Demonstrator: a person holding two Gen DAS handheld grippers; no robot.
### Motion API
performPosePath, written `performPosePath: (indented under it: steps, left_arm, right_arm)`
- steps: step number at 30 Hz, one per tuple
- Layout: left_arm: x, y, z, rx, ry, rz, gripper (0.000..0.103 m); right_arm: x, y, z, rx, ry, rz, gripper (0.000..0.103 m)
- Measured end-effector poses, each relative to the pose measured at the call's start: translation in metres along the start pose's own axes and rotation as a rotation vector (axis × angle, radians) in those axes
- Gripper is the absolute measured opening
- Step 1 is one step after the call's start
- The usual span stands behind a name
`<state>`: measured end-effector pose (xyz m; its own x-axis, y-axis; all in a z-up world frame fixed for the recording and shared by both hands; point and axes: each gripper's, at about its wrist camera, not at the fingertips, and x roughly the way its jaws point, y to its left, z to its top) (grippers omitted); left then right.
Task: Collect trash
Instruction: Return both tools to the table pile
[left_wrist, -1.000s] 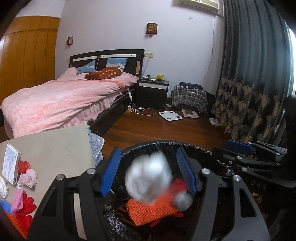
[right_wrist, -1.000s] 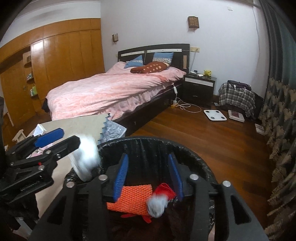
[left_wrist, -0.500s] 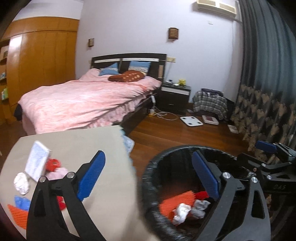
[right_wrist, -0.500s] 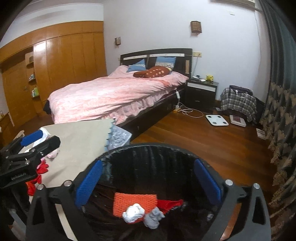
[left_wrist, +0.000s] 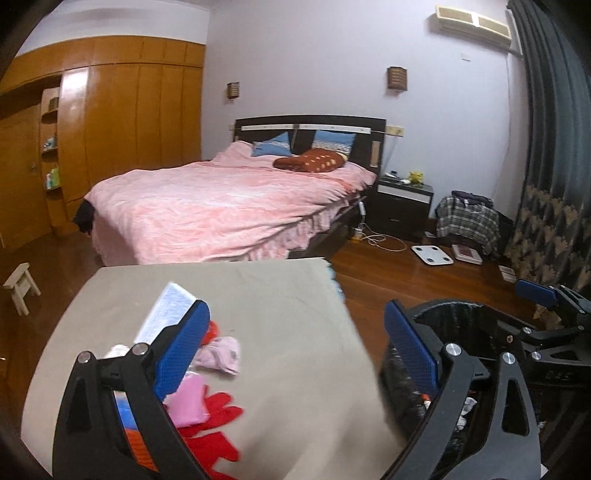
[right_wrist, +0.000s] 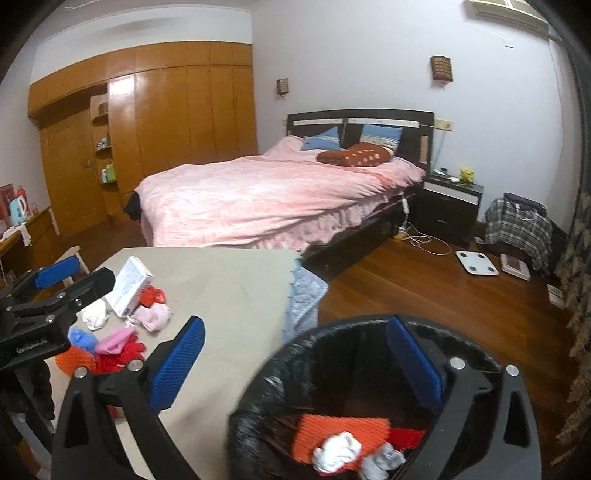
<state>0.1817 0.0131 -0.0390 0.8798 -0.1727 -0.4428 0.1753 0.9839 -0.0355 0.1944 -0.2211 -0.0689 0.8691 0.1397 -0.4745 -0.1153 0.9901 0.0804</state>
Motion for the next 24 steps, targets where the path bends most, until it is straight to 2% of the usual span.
performPosePath:
  steps: [16, 24]
  left_arm:
    - [-0.007, 0.074, -0.002, -0.053, -0.012, 0.119, 0.093]
    - [0.002, 0.111, -0.015, -0.075, 0.0, 0.169, 0.093]
  right_arm:
    - [0.05, 0.076, 0.006, -0.068, 0.021, 0.099, 0.097]
    - [0.078, 0.113, 0.003, -0.094, 0.03, 0.15, 0.097]
